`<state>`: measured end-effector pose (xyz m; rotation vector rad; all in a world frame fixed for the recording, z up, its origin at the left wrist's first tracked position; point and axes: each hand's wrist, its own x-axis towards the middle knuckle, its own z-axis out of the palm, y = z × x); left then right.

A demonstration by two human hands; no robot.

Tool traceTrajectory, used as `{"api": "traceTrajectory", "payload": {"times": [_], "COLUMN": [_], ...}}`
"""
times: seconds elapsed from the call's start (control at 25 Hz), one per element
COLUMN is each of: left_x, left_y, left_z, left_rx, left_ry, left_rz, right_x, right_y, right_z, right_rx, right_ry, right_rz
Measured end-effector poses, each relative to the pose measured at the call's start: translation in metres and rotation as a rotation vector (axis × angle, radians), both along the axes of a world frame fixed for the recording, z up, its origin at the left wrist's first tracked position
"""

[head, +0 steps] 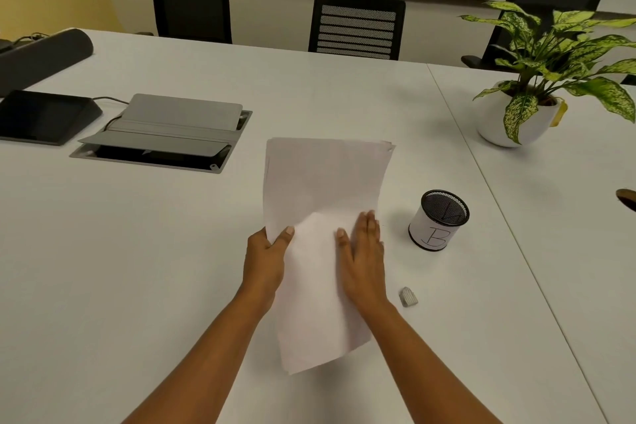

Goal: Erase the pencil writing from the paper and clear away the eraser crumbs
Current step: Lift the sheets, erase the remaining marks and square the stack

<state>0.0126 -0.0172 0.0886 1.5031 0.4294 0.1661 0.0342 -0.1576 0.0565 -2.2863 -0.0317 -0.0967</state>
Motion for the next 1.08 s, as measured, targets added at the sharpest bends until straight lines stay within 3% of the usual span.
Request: {"api": "traceTrajectory", "payload": {"times": [0.16,0.24,0.36,0.48,0.6,0.76,0.96,1.08], "left_x": [0.001,0.001,0.001,0.002,0.001,-0.006,-0.009,-0.007], "left_y": [-0.008,-0.009,-0.003,0.009,0.023,0.029,0.029,0.025], "left_z": [0.001,0.001,0.0,-0.007,-0.02,-0.047,-0.072,-0.08], "left_rx": [0.05,0.042,-0.005,-0.019,-0.008,0.0,0.055,0.241], "left_ry": [0.026,0.018,0.028,0.094,0.18,0.317,0.418,0.407], "left_rz": [-0.083,-0.113,-0.115,-0.1,-0.114,-0.154,-0.158,-0.099], "right_x": [-0.018,-0.012,0.006,0.015,0.006,-0.022,-0.029,-0.028], "right_y": [0.025,0.022,-0.003,-0.04,-0.078,-0.104,-0.099,-0.087], "right_z": [0.005,0.009,0.005,-0.011,-0.031,-0.051,-0.058,-0.054], "right_rx": [-0.099,-0.128,-0.105,-0.067,-0.124,-0.288,-0.236,-0.133], "right_ry": [-0.29,-0.328,-0.248,-0.025,0.138,0.257,0.245,0.16], "right_rz": [0.407,0.45,0.234,-0.066,-0.231,-0.337,-0.35,-0.351]}}
